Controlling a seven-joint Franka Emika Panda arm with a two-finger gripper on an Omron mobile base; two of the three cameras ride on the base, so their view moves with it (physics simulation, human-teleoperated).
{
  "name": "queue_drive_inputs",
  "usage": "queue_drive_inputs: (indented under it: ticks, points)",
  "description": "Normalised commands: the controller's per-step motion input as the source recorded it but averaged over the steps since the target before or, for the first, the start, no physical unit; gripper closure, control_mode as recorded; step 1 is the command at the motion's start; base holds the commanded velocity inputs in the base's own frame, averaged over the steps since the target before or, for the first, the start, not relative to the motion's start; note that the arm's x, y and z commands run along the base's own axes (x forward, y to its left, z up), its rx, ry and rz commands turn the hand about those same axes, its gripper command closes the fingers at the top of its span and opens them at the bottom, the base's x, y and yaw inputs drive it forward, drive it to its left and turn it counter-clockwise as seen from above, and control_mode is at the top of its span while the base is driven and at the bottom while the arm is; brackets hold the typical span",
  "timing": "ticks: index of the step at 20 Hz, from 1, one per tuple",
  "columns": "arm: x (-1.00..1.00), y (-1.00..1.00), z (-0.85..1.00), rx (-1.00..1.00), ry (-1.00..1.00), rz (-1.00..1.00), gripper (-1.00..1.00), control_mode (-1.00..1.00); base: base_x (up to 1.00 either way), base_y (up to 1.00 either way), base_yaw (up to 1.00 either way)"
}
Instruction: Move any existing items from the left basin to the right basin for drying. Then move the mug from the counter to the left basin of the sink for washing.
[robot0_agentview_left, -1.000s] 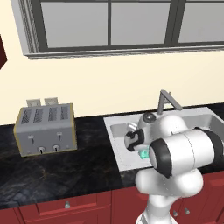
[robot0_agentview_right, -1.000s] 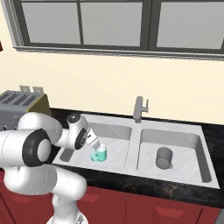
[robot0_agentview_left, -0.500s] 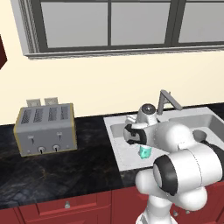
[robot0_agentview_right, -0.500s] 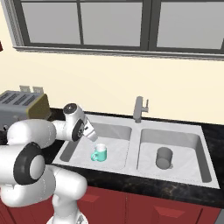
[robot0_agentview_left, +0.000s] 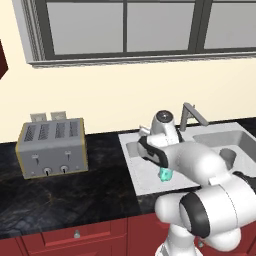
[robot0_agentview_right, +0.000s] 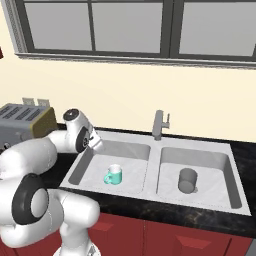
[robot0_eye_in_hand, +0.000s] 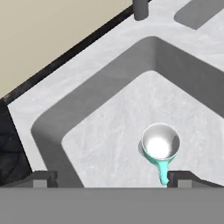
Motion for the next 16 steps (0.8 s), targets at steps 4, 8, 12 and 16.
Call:
queue_drive_inputs:
  ticks: [4, 8, 12, 16]
  points:
    - [-0.16, 0.22, 0.22, -0.03, 0.0, 0.01, -1.0, -1.0, 0.0, 0.0, 0.0]
    - [-0.2, 0.26, 0.11, -0.03, 0.0, 0.02, -1.0, -1.0, 0.0, 0.0, 0.0]
    - [-0.22, 0.27, 0.01, -0.04, 0.0, 0.03, -1.0, -1.0, 0.0, 0.0, 0.0]
    - [-0.26, 0.25, 0.0, -0.04, 0.0, 0.03, -1.0, -1.0, 0.0, 0.0, 0.0]
